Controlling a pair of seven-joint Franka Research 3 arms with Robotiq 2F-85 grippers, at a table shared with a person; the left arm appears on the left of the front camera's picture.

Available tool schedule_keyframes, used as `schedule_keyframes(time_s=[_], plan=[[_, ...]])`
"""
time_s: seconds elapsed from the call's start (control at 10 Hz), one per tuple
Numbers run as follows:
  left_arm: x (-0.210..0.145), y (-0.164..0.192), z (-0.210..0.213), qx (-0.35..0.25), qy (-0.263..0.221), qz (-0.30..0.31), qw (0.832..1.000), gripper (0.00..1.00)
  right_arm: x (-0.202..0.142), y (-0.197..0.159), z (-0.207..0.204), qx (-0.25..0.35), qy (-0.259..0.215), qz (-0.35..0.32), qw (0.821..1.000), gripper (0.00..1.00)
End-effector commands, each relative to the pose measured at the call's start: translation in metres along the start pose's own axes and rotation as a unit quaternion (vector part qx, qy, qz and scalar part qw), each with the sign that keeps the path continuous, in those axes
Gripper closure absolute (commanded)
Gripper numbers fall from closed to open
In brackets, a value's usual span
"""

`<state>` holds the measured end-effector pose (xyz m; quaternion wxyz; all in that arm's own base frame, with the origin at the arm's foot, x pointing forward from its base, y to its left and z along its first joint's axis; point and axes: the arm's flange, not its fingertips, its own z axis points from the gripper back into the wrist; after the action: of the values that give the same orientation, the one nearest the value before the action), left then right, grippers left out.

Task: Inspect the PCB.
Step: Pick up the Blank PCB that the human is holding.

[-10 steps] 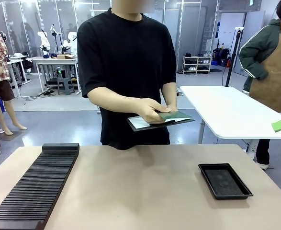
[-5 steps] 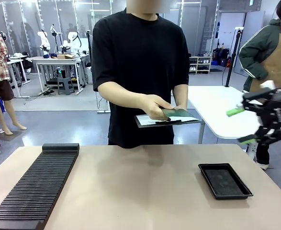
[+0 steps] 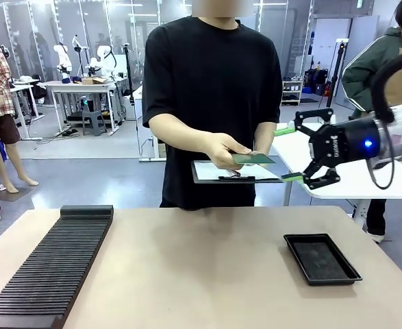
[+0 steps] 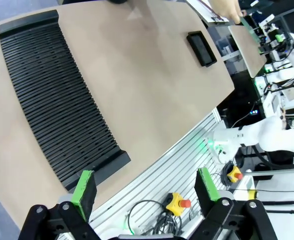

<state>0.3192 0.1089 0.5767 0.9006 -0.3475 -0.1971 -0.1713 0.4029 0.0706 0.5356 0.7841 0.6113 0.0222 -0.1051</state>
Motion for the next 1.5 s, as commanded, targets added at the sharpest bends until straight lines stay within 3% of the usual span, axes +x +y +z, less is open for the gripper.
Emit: schedule_keyframes(time_s=[0.0,0.5,0.6,0.7,0.8,1.0,1.1,1.2,1.4], plan=[[0.003,-0.001,0.004,0.005,0.012,0.01,1.0,0.0,0.018,0.0,-0.018,0.032,0.016,-0.025,0.999,0.0],[0.003,-0.001,0.004,0.005,0.012,0.01,1.0,0.0,0.04,-0.017,-0.059,0.111,0.057,-0.017,0.992,0.0],[0.003,-0.001,0.004,0.005,0.012,0.01,1.0,0.0,0.038,-0.022,-0.061,0.12,0.067,-0.008,0.99,0.43],[0.003,-0.001,0.004,0.005,0.012,0.01,1.0,0.0,0.037,-0.025,-0.061,0.128,0.066,-0.007,0.99,0.57],[0.003,-0.001,0.004,0.005,0.012,0.01,1.0,0.0,0.036,-0.027,-0.06,0.132,0.064,-0.005,0.989,1.0],[0.003,-0.001,0.004,0.005,0.012,0.01,1.0,0.0,0.032,-0.028,-0.059,0.135,0.065,-0.004,0.989,1.0],[0.003,-0.001,0.004,0.005,0.012,0.01,1.0,0.0,0.031,-0.029,-0.059,0.135,0.065,-0.004,0.989,0.83],[0.003,-0.001,0.004,0.005,0.012,0.01,1.0,0.0,0.03,-0.03,-0.059,0.135,0.066,-0.005,0.989,0.95],[0.003,-0.001,0.004,0.005,0.012,0.01,1.0,0.0,0.03,-0.031,-0.06,0.133,0.067,-0.008,0.989,1.0]])
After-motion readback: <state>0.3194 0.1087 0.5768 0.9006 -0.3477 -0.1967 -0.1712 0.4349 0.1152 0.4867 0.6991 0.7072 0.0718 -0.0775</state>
